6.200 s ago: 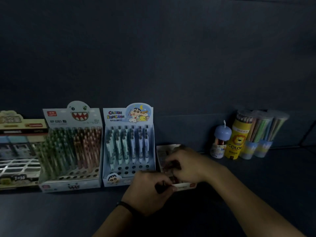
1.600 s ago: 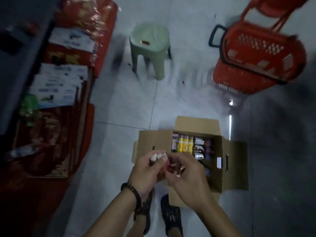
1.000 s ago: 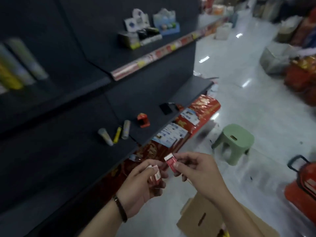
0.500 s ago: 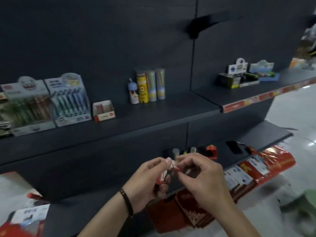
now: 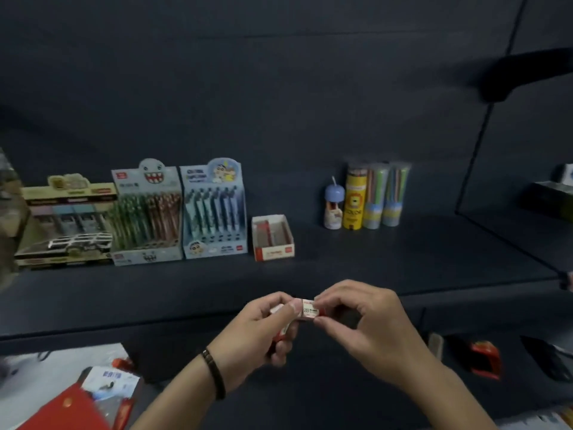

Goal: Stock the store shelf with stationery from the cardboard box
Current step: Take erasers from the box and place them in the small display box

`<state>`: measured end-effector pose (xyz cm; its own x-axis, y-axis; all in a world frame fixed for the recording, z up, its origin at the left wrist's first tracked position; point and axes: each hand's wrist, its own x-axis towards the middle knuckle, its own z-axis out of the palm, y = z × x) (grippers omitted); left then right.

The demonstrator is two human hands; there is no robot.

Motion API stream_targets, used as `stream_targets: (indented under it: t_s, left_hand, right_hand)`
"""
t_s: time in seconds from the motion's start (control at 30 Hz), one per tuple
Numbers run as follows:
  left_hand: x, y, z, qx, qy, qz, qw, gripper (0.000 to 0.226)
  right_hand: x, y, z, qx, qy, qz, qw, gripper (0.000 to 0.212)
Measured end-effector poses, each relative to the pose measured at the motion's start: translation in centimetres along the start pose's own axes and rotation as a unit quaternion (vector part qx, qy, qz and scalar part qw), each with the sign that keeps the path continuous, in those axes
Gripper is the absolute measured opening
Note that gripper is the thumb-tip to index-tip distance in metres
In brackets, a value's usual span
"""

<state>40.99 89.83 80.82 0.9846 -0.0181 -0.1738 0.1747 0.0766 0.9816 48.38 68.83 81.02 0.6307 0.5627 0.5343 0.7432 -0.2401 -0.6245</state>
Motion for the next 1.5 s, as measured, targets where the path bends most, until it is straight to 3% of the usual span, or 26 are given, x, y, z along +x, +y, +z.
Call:
stream_targets:
  t_s: [0.13, 0.3, 0.43, 0.77, 1.13, 1.27, 1.43, 1.5]
  left_hand:
    - [4.5, 1.3, -3.9, -0.025, 0.084, -0.002, 0.996, 0.011]
    - [9.4, 2.7, -9.3, 0.099, 0.173, 0.056, 0.978, 0.007]
    - [11.9, 3.7, -12.5, 0.211, 0.146, 0.121, 0.959, 0.017]
    - [18.2, 3.2, -15.8, 0.316, 0.153, 0.162, 0.922, 0.007]
    - [18.9, 1.7, -15.8, 0.28, 0.148, 0.178, 0.931, 0.009]
    - [18.2, 2.0, -15.7, 0.206, 0.126, 0.177, 0.954, 0.006]
    - [18.3, 1.9, -16.0, 0.111, 0.137, 0.175, 0.969, 0.015]
    - [18.4, 1.8, -16.1, 0.05, 0.137, 0.173, 0.974, 0.017]
  right_hand:
    - [7.2, 4.2, 0.6, -0.008, -0.012, 0.0, 1.0, 0.015]
    - [16.6, 9.0, 1.2, -0.039, -0.052, 0.058, 0.996, 0.011]
    - [23.3, 11.3, 3.4, -0.093, -0.081, 0.066, 0.99, 0.009]
    - [30.8, 17.1, 9.6, -0.217, -0.142, 0.093, 0.961, 0.01]
    - [30.0, 18.1, 11.1, -0.261, -0.117, 0.05, 0.957, 0.015]
    - [29.7, 17.9, 11.4, -0.272, -0.117, 0.054, 0.954, 0.018]
    - [29.6, 15.9, 9.3, -0.233, -0.181, 0.084, 0.952, 0.022]
    - [28.7, 14.1, 8.6, -0.158, -0.13, 0.08, 0.975, 0.016]
